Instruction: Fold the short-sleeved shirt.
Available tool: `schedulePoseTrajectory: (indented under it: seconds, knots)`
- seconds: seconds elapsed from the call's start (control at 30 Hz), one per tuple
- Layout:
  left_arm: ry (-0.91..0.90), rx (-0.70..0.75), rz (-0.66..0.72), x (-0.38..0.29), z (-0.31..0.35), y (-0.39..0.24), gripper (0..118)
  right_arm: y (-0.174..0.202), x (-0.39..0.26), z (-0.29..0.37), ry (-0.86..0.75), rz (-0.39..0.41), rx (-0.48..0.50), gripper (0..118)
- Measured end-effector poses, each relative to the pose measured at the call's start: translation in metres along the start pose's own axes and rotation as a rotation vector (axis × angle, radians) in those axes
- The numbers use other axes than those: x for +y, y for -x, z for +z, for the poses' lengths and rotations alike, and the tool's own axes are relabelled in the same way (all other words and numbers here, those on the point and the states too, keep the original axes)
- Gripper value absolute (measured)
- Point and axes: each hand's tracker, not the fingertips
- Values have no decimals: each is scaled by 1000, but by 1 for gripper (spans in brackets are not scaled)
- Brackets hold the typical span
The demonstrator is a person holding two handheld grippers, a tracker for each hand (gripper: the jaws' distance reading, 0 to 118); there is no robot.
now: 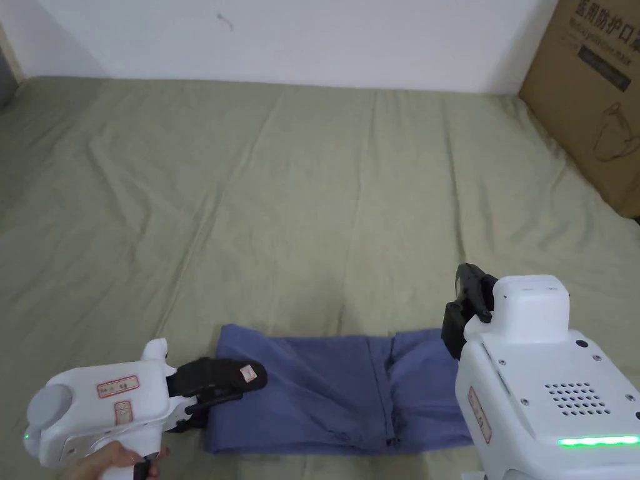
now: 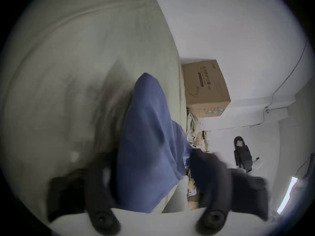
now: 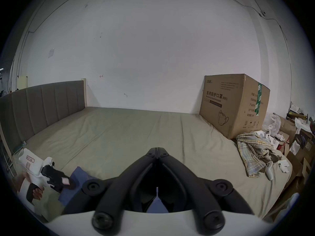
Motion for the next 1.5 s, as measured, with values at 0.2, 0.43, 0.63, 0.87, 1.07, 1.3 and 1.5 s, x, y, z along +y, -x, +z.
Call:
schedulePoseTrajectory:
  seconds: [0.2,0.43,0.63,0.87,1.07,1.3,1.5]
  knots:
    - [-4,31,17,2,7,9,9,4,-1,0,-12,-8,-14,0]
    - [-28,111,-41,20,60,16,9,8,5,0,-17,-18,-18,0]
    - [-59,222,-42,37,105,36,9,12,2,2,-10,-14,-6,0]
    - [-72,361,-114,36,105,2,9,4,-2,6,4,-25,17,0]
    - [-87,561,-260,26,75,-90,9,-19,-3,10,4,-56,10,0]
    - [-59,599,-369,-9,-5,-176,9,-47,-5,18,-24,-79,-6,0]
    - [58,505,-414,-32,-94,-201,9,-67,-11,21,-20,-112,-44,0]
